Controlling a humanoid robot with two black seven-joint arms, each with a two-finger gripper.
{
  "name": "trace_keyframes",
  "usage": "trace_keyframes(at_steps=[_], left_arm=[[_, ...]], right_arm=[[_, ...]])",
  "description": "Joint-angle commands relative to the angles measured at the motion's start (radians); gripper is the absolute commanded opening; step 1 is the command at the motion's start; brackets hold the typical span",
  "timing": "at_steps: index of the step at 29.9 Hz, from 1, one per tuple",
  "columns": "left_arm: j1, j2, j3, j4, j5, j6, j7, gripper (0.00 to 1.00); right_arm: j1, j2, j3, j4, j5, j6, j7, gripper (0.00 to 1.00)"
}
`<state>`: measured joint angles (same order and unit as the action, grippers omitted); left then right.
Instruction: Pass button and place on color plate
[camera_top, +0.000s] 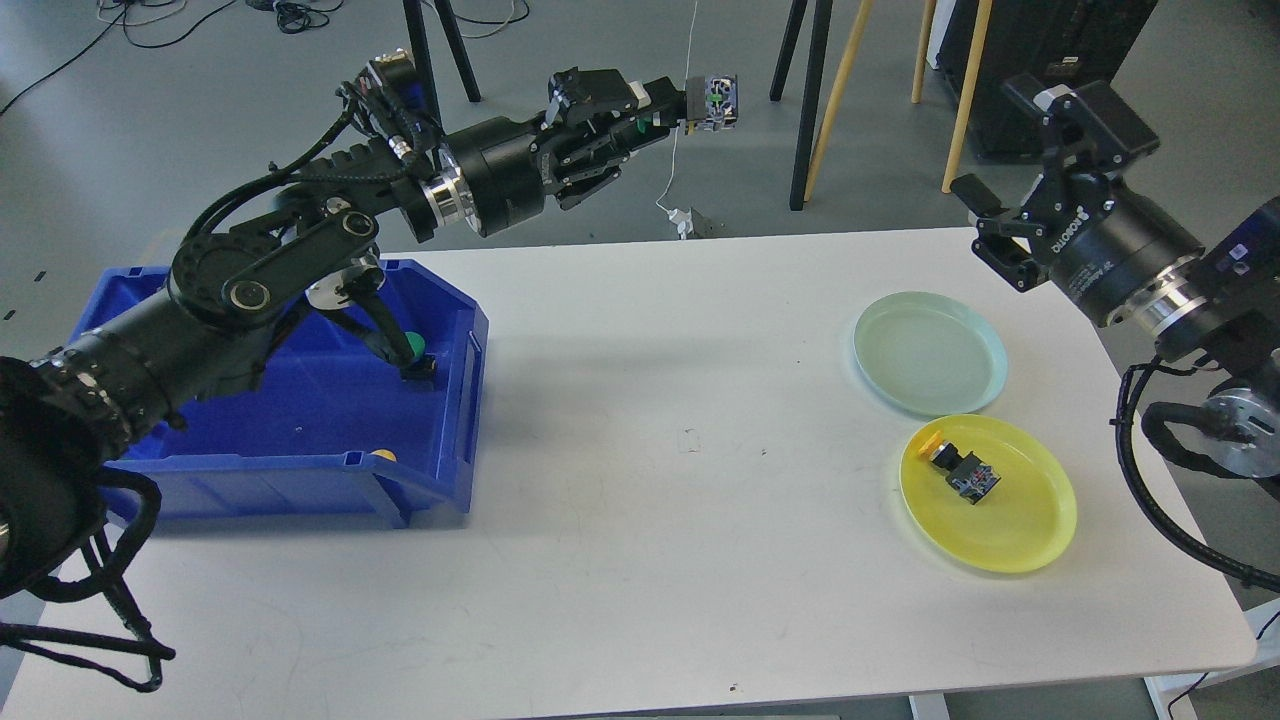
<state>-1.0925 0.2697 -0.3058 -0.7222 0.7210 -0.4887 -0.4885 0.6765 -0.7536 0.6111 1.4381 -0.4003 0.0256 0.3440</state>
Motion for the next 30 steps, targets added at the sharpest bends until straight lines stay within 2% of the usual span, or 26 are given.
trace_keyframes(at_steps=[1,6,16,30], left_arm=[[0.003,-0.014,0.001,0.001,-0.003,0.000,0.000,0.00],[0.014,-0.020,0.001,0.001,-0.005,0.000,0.000,0.00],[0.016,-0.021,-0.001,0.001,-0.005,0.000,0.000,0.00],[0.013,-0.015,-0.009,0.001,-0.005,0.000,0.000,0.00]], right_arm=[[0.107,0.095,-0.105,-0.074,-0.002,-0.009,0.001,1.00],[0.182,0.224,-0.171,-0.157,-0.002,-0.009,0.001,1.00],[0.242,0.356,-0.198,-0.251,-0.015,-0.012,0.001,1.00],[0.288,0.421,-0.246,-0.306,-0.002,-0.018,0.010,0.98]])
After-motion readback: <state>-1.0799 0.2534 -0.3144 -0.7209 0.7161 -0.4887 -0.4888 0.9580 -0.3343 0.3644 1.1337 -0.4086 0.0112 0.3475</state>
